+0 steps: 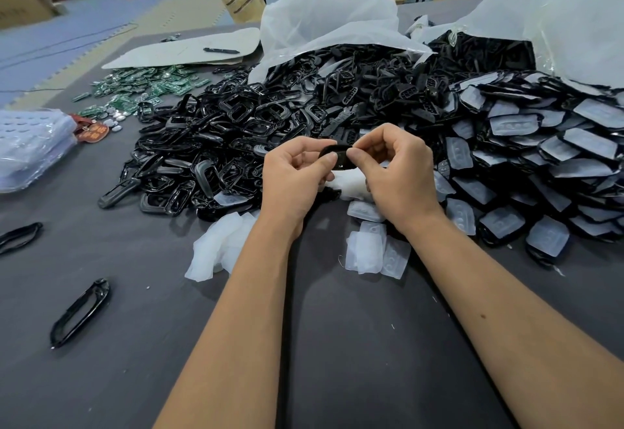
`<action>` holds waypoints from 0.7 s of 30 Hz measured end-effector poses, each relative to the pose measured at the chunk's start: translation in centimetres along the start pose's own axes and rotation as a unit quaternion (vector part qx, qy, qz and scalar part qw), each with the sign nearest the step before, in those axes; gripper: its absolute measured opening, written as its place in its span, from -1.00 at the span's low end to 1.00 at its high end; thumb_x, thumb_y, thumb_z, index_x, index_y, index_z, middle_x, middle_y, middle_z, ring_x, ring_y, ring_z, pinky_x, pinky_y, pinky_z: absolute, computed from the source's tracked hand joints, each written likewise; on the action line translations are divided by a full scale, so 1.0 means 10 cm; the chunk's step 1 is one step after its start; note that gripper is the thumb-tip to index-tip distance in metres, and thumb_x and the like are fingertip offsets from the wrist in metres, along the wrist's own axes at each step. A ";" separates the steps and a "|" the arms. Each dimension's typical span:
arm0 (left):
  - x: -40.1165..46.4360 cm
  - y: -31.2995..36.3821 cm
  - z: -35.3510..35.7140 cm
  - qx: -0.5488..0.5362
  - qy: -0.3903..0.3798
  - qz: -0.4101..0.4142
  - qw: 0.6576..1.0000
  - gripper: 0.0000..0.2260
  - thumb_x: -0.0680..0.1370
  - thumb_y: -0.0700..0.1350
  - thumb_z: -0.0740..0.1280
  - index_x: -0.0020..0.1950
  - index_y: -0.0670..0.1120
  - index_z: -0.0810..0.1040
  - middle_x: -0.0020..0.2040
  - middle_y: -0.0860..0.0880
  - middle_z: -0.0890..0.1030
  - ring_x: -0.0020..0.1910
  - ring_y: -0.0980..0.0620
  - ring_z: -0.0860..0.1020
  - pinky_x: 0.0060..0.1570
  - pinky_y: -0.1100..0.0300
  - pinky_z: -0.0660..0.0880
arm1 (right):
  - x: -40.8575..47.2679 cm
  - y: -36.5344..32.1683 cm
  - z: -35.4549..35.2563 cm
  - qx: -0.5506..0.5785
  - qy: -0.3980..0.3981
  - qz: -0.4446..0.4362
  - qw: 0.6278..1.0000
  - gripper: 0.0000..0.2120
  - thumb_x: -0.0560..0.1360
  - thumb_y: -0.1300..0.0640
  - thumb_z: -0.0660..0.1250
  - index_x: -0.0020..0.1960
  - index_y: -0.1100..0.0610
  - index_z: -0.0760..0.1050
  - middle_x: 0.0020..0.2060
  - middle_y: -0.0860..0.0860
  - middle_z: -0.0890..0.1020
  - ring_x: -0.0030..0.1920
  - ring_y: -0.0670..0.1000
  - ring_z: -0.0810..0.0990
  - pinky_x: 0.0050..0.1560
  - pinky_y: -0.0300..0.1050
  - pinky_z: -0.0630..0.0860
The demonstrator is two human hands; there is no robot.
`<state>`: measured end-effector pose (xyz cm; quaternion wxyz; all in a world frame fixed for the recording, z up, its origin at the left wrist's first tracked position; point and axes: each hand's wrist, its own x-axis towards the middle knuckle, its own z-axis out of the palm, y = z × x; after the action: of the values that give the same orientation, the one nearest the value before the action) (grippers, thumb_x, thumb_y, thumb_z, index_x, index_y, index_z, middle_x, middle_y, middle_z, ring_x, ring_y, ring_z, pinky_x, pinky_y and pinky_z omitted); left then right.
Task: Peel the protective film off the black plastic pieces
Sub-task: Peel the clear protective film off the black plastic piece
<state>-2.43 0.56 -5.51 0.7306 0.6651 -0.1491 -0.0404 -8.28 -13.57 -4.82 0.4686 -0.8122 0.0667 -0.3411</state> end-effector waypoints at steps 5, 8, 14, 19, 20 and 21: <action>-0.01 0.03 0.00 -0.042 -0.016 -0.035 0.998 -0.88 0.57 -0.34 0.43 0.05 -0.17 0.69 -0.33 -0.07 0.57 -0.39 0.12 0.50 -0.30 0.30 0.45 | 0.00 0.00 0.00 0.005 0.016 -0.009 1.000 -0.88 0.50 0.19 0.55 -0.08 0.17 0.61 -0.24 -0.07 0.65 -0.23 -0.14 0.60 -0.12 -0.26 0.55; -0.02 0.05 0.01 -0.059 -0.008 -0.037 0.998 -0.86 0.56 -0.37 0.43 0.02 -0.15 0.69 -0.35 -0.04 0.57 -0.37 0.09 0.50 -0.27 0.29 0.44 | 0.01 0.03 0.01 0.029 0.017 0.037 0.999 -0.75 0.49 0.13 0.57 0.03 0.13 0.52 -0.21 -0.06 0.61 -0.23 -0.09 0.58 -0.18 -0.17 0.57; -0.02 0.04 0.02 -0.051 -0.006 -0.036 0.998 -0.87 0.57 -0.35 0.43 0.03 -0.15 0.69 -0.36 0.00 0.59 -0.38 0.12 0.51 -0.30 0.33 0.46 | 0.03 0.10 -0.01 0.155 -0.041 0.112 0.981 -0.89 0.54 0.21 0.52 -0.01 0.21 0.61 -0.34 0.06 0.69 -0.41 -0.02 0.66 -0.49 -0.17 0.52; -0.03 0.02 0.04 0.010 0.016 0.010 1.000 -0.89 0.52 -0.33 0.49 -0.04 -0.14 0.68 -0.36 0.04 0.63 -0.42 0.12 0.54 -0.33 0.32 0.48 | 0.03 0.11 -0.01 0.149 -0.045 0.121 0.980 -0.89 0.52 0.23 0.53 -0.05 0.21 0.61 -0.36 0.11 0.68 -0.45 0.02 0.63 -0.49 -0.16 0.50; -0.03 0.01 0.03 0.015 0.020 0.011 1.000 -0.88 0.52 -0.35 0.49 -0.05 -0.14 0.68 -0.35 0.03 0.64 -0.42 0.12 0.54 -0.34 0.32 0.48 | 0.03 0.11 -0.01 0.144 -0.048 0.119 0.981 -0.89 0.52 0.24 0.53 -0.06 0.21 0.61 -0.36 0.11 0.68 -0.46 0.02 0.63 -0.49 -0.16 0.49; -0.03 0.01 0.03 0.021 0.022 0.010 0.999 -0.87 0.51 -0.35 0.49 -0.06 -0.14 0.68 -0.34 0.02 0.65 -0.43 0.12 0.54 -0.35 0.31 0.48 | 0.03 0.10 -0.01 0.134 -0.049 0.113 0.983 -0.89 0.52 0.24 0.54 -0.07 0.21 0.61 -0.37 0.12 0.67 -0.47 0.01 0.63 -0.49 -0.16 0.49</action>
<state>-2.78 0.35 -5.42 0.7200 0.6795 -0.1402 -0.0149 -7.90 -14.33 -5.48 0.6115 -0.7448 0.0883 -0.2519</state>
